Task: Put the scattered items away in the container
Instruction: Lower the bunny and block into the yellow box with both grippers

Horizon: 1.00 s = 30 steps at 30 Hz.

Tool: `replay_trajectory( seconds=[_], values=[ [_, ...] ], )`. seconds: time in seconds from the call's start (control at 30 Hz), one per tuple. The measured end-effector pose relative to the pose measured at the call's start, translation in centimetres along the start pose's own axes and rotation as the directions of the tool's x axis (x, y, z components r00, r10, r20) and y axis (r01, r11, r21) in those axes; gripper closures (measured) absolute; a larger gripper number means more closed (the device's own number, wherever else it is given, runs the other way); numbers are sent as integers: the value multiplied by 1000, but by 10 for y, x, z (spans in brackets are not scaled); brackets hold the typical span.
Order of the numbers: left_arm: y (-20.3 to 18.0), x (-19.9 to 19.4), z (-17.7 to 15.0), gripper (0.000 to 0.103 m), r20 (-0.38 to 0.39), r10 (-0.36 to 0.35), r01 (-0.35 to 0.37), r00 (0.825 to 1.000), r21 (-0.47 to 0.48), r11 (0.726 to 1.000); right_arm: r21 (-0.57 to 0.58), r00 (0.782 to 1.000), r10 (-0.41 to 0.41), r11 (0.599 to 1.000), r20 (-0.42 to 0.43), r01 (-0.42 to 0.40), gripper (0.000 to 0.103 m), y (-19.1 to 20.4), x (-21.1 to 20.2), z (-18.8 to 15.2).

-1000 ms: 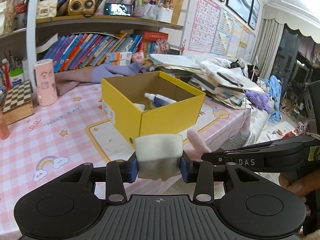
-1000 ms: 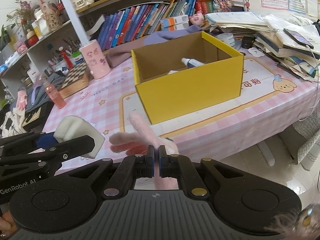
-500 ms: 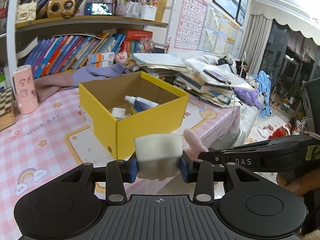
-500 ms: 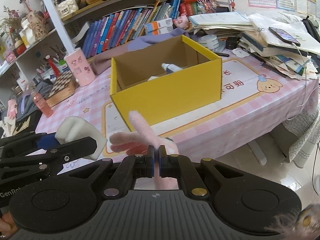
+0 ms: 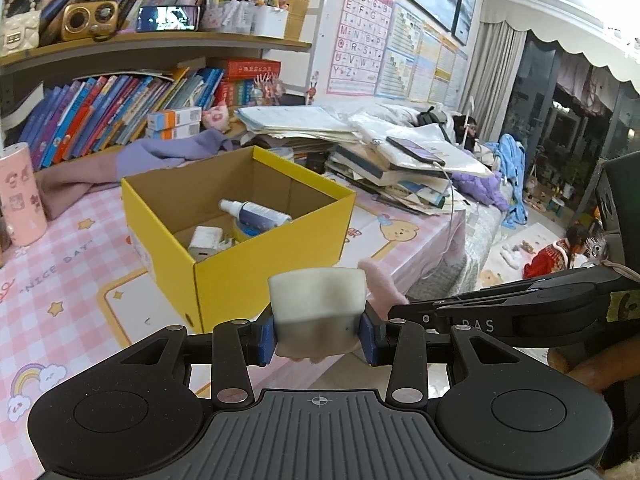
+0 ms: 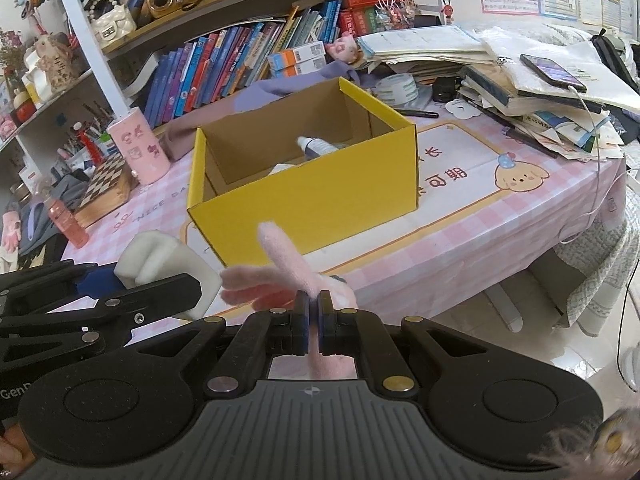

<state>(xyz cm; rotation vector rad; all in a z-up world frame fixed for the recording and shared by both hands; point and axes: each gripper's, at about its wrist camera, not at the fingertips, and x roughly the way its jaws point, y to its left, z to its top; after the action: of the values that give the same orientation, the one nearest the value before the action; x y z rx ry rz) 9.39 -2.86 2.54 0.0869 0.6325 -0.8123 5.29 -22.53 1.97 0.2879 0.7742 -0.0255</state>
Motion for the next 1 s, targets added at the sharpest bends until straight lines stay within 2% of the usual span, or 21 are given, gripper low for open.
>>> replay_trajectory(
  seconds=[0.37,0.7,0.83,1.0],
  values=[
    [4,4,24,64,74,14,-16,997,31,999,-36,995,6,999,101,-2,99,-4,-2,34],
    [18,18,61,64,149,76,-80,986,22,997,-114,975,71,992,210,-48,99,-2,8,99],
    [24,35,74,64,152,110,-112,982,6,994,-143,974,104,987,202,-76,99,-4,28,123],
    [34,65,81,64,110,168,-166,980,-22,986,-179,979,155,975,129,-131,99,-8,66,144]
  ],
)
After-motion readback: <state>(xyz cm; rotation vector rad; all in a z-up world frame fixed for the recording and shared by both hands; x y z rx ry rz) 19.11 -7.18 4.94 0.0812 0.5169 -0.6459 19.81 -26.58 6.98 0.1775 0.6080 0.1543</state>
